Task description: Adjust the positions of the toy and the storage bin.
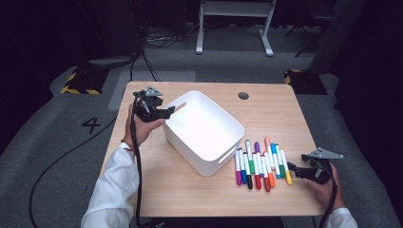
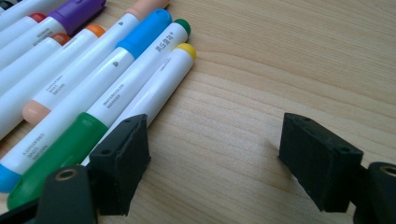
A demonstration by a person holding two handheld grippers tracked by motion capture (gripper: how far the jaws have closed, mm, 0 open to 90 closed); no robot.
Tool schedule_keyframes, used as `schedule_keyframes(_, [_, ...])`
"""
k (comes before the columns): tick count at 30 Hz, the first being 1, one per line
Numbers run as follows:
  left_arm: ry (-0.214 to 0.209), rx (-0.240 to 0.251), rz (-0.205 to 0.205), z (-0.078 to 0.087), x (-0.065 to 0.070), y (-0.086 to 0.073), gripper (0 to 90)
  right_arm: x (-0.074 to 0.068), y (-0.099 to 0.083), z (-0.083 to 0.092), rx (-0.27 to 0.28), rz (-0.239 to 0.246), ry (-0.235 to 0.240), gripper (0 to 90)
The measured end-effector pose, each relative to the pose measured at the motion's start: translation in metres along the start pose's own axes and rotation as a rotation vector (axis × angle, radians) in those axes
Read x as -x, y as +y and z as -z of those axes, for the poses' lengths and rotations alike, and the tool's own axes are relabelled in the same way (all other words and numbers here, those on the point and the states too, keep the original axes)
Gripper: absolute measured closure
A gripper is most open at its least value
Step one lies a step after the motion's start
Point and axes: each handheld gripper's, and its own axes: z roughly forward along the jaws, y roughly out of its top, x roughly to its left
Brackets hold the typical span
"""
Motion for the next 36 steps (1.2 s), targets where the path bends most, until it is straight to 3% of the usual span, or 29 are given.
schedule_keyframes(3, [0.015,-0.019,0.020,-0.010,-0.009,0.003,49.5,0.000,0.000,0.000,0.000,0.000,0.000,24.4])
schedule_keyframes(5, [-0.011,-0.035,0.007,-0.015,-0.014,0.003,55.2,0.000,0.000,0.000,0.000,0.000,0.000,24.3])
schedule_keyframes(7, [-0.048,-0.048,-0.006,-0.018,-0.014,0.001,67.9,0.000,0.000,0.000,0.000,0.000,0.000,24.4])
schedule_keyframes(10, [-0.060,-0.060,-0.025,-0.018,-0.011,0.000,81.1,0.000,0.000,0.000,0.000,0.001,0.000,24.5])
schedule_keyframes(14, [-0.061,-0.079,-0.045,-0.009,-0.013,-0.007,84.2,0.000,0.000,0.000,0.000,0.001,0.001,24.7])
schedule_keyframes(20, [-0.039,-0.078,-0.013,0.022,-0.019,-0.030,82.9,0.000,0.000,0.000,0.000,0.000,0.002,24.7])
schedule_keyframes(24, [-0.035,-0.068,0.012,0.044,-0.016,-0.049,79.4,0.000,0.000,0.000,0.000,0.000,0.002,24.7])
schedule_keyframes(27, [-0.054,-0.060,0.016,0.058,-0.010,-0.061,68.5,0.000,0.000,0.000,0.000,0.000,0.002,24.7])
schedule_keyframes(28, [-0.066,-0.056,0.015,0.062,-0.006,-0.065,68.5,0.000,0.000,0.000,0.000,0.000,0.002,24.7])
schedule_keyframes(30, [-0.106,-0.034,-0.007,0.073,0.004,-0.077,53.8,0.000,0.000,0.000,0.000,0.001,0.001,24.7])
schedule_keyframes(34, [-0.168,0.014,-0.002,0.084,0.020,-0.094,37.4,0.000,0.000,0.000,0.000,0.001,0.002,24.7])
schedule_keyframes(36, [-0.204,0.012,0.004,0.086,0.027,-0.101,30.3,0.000,0.000,0.000,0.000,0.001,0.001,24.7])
